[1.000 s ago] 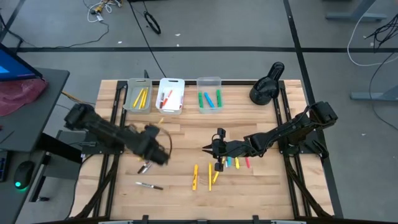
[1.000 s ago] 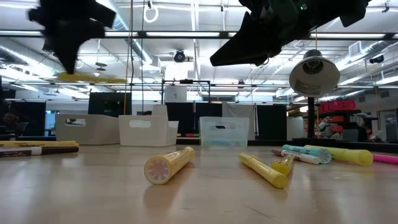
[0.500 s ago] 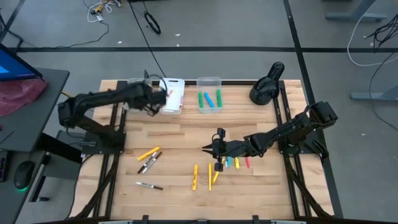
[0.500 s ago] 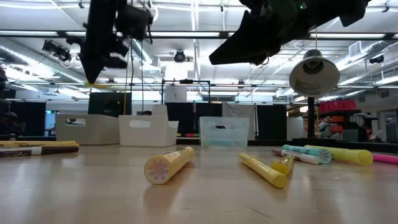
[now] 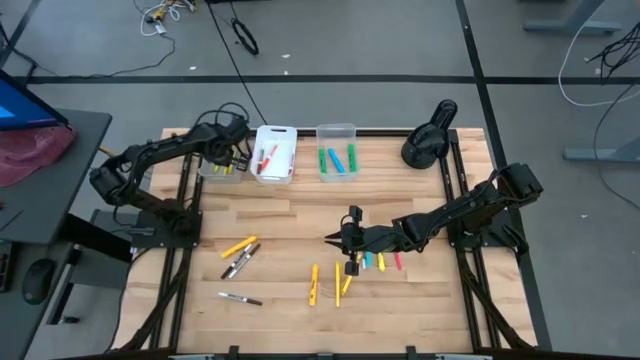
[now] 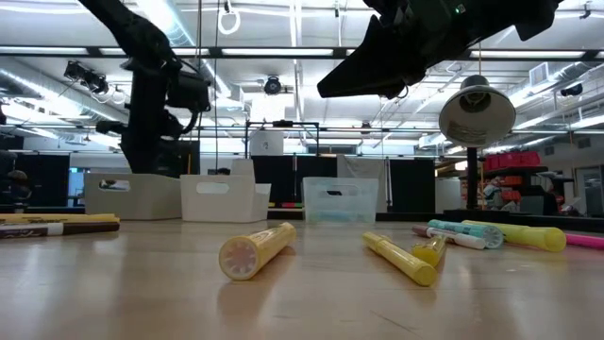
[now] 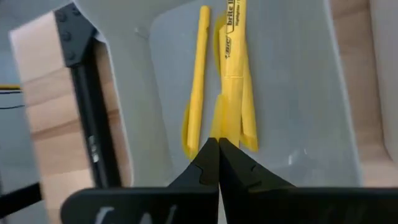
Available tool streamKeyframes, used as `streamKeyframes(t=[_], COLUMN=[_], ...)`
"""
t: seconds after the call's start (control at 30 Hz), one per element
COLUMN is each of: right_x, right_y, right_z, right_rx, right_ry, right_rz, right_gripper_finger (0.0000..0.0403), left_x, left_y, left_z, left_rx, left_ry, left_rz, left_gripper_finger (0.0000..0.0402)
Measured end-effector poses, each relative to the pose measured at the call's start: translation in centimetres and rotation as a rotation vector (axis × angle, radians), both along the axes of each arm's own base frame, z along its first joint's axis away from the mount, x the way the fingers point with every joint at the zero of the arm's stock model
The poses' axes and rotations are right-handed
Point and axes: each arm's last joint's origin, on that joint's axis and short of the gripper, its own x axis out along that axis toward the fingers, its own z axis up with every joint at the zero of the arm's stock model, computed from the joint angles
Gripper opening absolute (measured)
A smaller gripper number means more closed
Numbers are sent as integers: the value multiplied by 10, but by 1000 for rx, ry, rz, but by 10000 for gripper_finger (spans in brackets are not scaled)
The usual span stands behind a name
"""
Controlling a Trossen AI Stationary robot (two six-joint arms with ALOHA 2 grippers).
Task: Pick & Place Markers
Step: Put the yellow marker into the gray bin
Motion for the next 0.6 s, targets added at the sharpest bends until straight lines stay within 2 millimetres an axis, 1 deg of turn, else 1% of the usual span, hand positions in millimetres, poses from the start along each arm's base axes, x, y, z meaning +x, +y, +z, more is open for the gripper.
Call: streamKeyframes(t=[0.17,0.37,0.5,0.6], right_x=[0,0,0,0], right_y=[0,0,0,0], right_z=[0,0,0,0], right_rx=[1,9,9,9], right_ry=[0,-2,-4,-3], right_rz=[0,-4,-4,-4], right_gripper_finger=[45,45,45,45], left_x=[-8,-15,-13,-11], left_y=[11,19,21,23], left_z=[-14,-30,-33,-32], left_rx=[-13,-57,-54,-42], left_ry=[-66,-36,-31,-33], left_rz=[23,63,31,-12], left_gripper_finger=[0,8,19,38])
